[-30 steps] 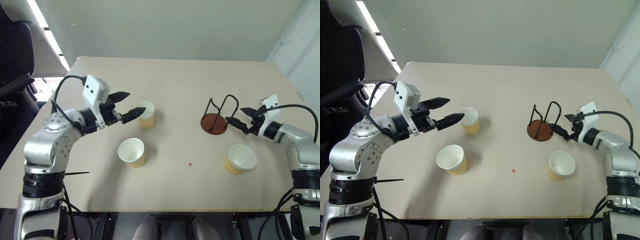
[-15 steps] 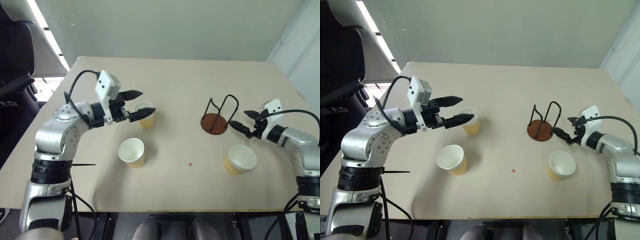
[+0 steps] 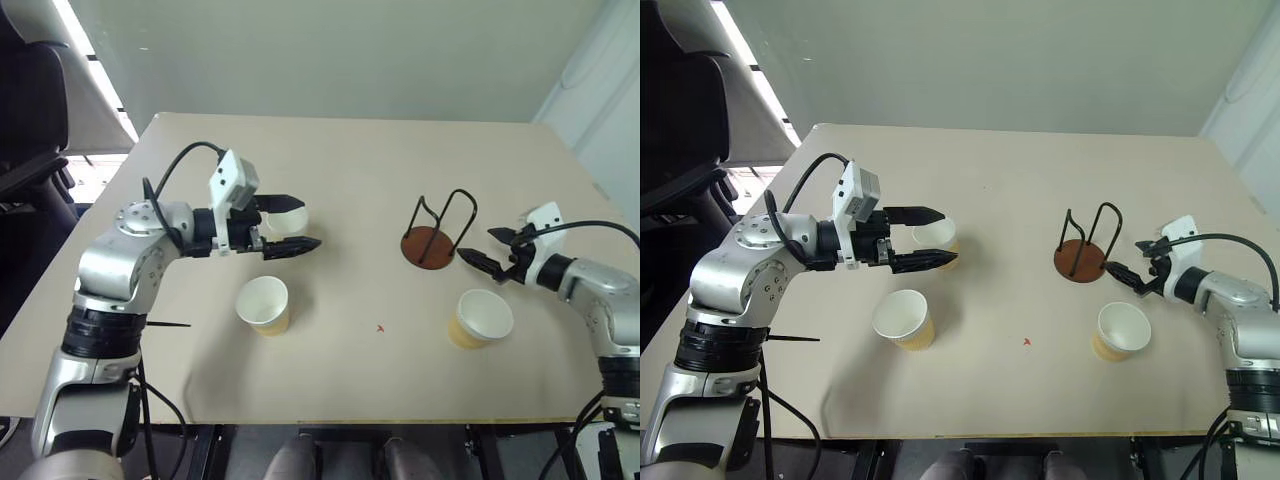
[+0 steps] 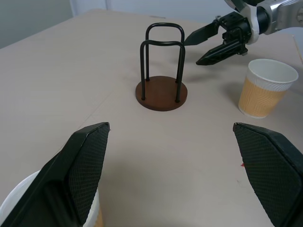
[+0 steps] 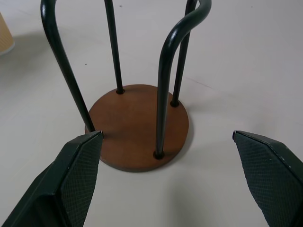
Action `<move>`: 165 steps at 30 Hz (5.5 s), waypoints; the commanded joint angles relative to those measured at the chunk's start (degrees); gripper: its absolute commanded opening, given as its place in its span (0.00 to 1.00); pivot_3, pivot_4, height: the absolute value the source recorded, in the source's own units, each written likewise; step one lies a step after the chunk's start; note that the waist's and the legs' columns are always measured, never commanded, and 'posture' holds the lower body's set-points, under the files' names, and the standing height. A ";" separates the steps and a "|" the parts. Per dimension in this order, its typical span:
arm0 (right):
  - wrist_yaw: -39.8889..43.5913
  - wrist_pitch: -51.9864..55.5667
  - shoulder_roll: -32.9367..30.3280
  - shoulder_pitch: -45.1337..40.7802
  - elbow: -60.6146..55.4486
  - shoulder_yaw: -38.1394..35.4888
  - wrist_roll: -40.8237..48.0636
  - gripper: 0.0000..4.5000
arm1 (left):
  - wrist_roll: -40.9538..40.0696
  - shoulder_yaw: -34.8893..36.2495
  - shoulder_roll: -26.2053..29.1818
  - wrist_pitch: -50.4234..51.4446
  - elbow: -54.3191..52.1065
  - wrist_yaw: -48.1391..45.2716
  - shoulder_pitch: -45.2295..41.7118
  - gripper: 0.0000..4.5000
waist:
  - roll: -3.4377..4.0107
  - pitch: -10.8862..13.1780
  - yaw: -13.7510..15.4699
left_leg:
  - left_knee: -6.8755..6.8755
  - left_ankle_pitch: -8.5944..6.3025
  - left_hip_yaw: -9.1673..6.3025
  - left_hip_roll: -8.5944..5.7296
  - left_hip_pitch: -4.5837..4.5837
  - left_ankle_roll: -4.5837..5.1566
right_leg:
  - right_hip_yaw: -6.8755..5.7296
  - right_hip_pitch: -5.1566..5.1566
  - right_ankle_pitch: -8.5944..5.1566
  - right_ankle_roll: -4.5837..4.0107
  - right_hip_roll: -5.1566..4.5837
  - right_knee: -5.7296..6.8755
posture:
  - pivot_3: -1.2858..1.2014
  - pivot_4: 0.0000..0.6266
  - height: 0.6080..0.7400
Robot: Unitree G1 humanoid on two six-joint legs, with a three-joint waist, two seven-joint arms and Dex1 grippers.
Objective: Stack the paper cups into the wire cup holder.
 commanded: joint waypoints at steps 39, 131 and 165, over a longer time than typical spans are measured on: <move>9.46 7.55 -1.74 -3.44 -11.27 4.01 2.87 0.01 | -4.18 -1.68 7.46 5.76 -8.92 -10.87 0.54 1.00 | 0.00 0.00 0.01 | -0.02 0.00 -0.05 0.00 -0.10 0.00 | -0.04 -0.04 0.00 0.00 0.00 -0.06 | 0.52 0.24 1.00; 16.63 18.84 -25.80 21.65 -48.62 -10.22 14.82 1.00 | -6.68 -5.81 12.30 5.35 -17.47 -15.74 4.49 1.00 | -0.03 -0.02 -0.27 | -0.02 -0.02 -0.07 0.03 -0.09 0.00 | -0.03 0.02 0.00 0.01 0.00 -0.44 | 0.52 0.24 1.00; 20.46 5.52 -28.31 21.61 -41.05 0.89 3.67 0.01 | -5.19 -3.41 13.18 3.68 -14.23 -14.33 2.25 1.00 | -0.05 -0.02 -0.35 | 0.03 -0.01 -0.06 0.03 -0.08 0.10 | -0.03 0.03 0.00 0.02 0.01 -0.36 | 0.52 0.24 1.00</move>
